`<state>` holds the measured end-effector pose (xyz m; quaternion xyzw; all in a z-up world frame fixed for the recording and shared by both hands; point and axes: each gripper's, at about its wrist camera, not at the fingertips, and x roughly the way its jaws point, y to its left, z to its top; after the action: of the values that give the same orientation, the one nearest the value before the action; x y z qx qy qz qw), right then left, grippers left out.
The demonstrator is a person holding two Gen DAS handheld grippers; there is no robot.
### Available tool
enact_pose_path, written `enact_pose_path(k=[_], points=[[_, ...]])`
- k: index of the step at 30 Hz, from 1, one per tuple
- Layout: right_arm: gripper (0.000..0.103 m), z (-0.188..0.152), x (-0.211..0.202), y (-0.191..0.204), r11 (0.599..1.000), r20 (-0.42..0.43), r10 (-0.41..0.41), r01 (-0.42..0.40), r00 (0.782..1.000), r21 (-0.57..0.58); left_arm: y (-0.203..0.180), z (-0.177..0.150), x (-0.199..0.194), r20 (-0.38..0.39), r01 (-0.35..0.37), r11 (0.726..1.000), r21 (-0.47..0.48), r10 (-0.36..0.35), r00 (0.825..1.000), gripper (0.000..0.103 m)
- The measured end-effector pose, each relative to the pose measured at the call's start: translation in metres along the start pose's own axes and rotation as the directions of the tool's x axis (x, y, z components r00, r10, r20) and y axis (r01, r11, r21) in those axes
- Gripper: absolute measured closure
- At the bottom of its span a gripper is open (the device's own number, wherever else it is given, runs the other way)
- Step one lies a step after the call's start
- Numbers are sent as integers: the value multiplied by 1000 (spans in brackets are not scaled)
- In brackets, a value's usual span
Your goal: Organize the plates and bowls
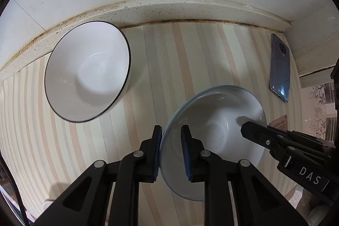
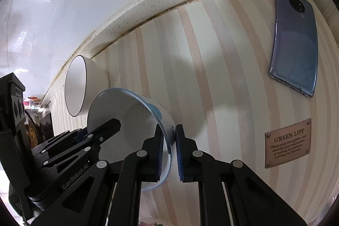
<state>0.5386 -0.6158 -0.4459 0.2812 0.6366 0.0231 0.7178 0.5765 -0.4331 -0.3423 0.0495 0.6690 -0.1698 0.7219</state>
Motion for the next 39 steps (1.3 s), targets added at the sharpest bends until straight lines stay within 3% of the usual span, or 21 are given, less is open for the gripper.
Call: enact_pose_path(k=[11, 20, 30, 39], points=[[90, -36, -40, 11, 1000, 16, 0, 0, 1000, -27, -2, -51, -53, 26, 32, 999, 18, -33, 999, 87], [90, -124, -81, 21, 1000, 14, -1, 1, 1000, -23, -6, -124, -80, 13, 69, 996, 59, -70, 997, 87], [91, -219, -78, 4, 1000, -55, -10, 12, 998, 23, -15, -176, -61, -62, 46, 994, 102, -40, 997, 87], [90, -235, -58, -4, 998, -81, -51, 52, 995, 19, -21, -184, -43, -71, -25, 991, 129, 35, 997, 87]])
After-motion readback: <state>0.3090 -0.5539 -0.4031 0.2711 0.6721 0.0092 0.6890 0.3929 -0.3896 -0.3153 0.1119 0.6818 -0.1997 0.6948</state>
